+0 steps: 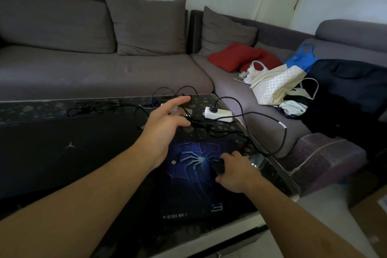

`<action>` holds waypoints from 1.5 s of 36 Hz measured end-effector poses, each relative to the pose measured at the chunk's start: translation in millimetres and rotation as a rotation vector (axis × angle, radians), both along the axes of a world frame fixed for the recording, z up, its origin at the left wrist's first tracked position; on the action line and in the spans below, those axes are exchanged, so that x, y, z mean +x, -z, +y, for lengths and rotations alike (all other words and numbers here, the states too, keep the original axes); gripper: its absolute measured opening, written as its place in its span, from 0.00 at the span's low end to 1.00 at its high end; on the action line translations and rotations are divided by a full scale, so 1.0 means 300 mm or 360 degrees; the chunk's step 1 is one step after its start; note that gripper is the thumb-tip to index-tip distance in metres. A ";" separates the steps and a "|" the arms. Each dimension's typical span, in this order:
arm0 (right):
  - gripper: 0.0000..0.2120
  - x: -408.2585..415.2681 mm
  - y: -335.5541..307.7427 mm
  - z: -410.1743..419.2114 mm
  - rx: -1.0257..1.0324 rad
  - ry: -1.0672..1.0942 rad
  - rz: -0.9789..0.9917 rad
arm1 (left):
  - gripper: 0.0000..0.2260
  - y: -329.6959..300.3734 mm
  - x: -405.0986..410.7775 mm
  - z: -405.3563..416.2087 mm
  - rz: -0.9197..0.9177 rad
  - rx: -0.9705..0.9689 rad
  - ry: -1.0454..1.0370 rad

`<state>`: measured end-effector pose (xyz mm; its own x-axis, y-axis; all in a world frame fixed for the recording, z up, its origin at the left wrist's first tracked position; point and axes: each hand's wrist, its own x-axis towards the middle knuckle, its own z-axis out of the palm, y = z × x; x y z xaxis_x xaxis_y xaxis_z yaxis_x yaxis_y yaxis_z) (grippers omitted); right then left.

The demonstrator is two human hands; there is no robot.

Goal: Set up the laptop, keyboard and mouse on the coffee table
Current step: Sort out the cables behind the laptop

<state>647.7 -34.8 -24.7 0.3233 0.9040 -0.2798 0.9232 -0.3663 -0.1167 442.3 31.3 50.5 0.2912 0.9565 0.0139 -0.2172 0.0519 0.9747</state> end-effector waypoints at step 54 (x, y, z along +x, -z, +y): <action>0.07 -0.170 -0.215 0.037 0.0688 -0.0330 0.1215 | 0.28 -0.014 0.023 -0.022 -0.0013 0.0075 0.0143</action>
